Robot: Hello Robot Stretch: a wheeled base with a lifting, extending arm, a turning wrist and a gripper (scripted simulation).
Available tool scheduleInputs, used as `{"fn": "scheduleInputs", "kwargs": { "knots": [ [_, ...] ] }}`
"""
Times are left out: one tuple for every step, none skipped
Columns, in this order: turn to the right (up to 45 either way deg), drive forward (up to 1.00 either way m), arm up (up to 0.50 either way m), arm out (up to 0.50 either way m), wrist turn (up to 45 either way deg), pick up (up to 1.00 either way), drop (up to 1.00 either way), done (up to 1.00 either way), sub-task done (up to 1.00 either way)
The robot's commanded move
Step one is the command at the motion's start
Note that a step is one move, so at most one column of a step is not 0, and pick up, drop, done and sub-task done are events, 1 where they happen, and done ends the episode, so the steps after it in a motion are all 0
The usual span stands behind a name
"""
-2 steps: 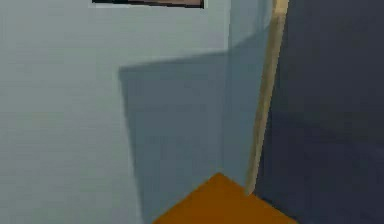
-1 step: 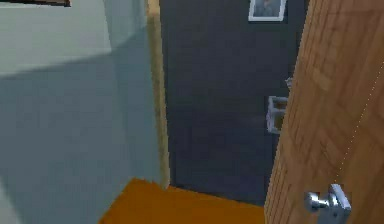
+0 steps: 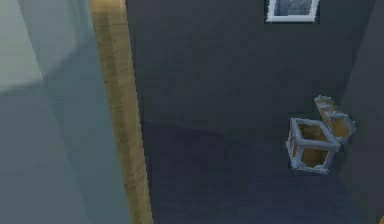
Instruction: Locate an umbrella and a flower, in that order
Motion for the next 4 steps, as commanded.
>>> {"fn": "scheduleInputs", "kwargs": {
  "knots": [
    [6.0,0.00,0.00,0.00,0.0,0.00,0.00,0.00,0.00],
    [0.0,0.75,0.00,0.00,0.0,0.00,0.00,0.00,0.00],
    [27.0,0.00,0.00,0.00,0.0,0.00,0.00,0.00,0.00],
    [3.0,0.00,0.00,0.00,0.0,0.00,0.00,0.00,0.00]
  ]
}}
